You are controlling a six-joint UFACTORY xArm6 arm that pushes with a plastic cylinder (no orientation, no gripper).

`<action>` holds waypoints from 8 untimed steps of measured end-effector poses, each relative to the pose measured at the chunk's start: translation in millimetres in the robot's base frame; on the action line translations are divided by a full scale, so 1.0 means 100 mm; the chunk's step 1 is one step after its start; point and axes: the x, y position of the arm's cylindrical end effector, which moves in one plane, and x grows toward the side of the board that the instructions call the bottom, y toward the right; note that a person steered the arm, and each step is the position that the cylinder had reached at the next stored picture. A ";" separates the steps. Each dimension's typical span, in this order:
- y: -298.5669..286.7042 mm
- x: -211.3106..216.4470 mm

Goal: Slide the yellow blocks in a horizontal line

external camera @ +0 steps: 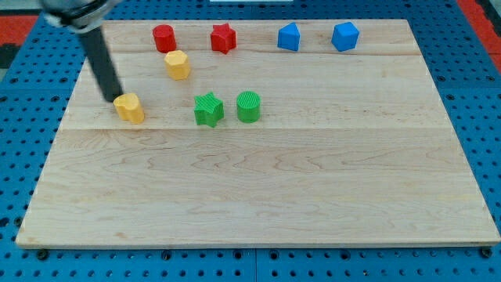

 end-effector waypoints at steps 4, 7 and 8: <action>1.57 0.75; 1.47 0.64; 0.43 0.60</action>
